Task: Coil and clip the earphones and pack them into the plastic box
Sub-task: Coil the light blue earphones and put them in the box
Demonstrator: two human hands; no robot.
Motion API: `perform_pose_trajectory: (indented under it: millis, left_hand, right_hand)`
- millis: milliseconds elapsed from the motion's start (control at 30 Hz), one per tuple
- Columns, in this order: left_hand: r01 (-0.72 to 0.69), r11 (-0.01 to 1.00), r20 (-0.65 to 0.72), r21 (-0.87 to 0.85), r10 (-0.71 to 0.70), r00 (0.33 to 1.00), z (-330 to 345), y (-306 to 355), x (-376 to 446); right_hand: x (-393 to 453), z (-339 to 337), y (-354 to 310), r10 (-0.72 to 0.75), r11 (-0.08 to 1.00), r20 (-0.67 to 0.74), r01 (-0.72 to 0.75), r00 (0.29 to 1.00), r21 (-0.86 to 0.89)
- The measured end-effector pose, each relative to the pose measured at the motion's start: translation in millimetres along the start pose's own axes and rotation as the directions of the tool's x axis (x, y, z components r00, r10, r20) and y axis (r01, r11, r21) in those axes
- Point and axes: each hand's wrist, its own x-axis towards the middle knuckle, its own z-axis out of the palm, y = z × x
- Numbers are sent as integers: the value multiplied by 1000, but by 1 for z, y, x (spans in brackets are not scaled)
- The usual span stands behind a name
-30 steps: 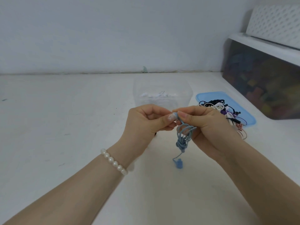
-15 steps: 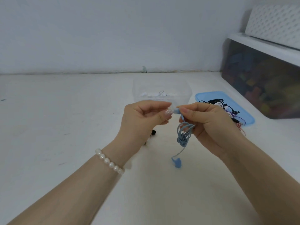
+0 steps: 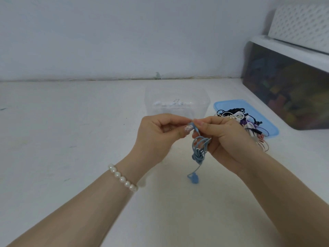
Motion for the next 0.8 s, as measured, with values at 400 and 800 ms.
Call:
perform_pose_trajectory:
  millis: [400,800]
  left_hand:
    - [123,987,-44,-102,-128,991,-3,0,2]
    - [370,857,124,-359,-349,929,-2,-4,4]
  right_hand:
    - [-2,-4,-8,16,1000,-38,-16,999,2]
    - [-5,0,-5,-30,999,73,33,997,-36]
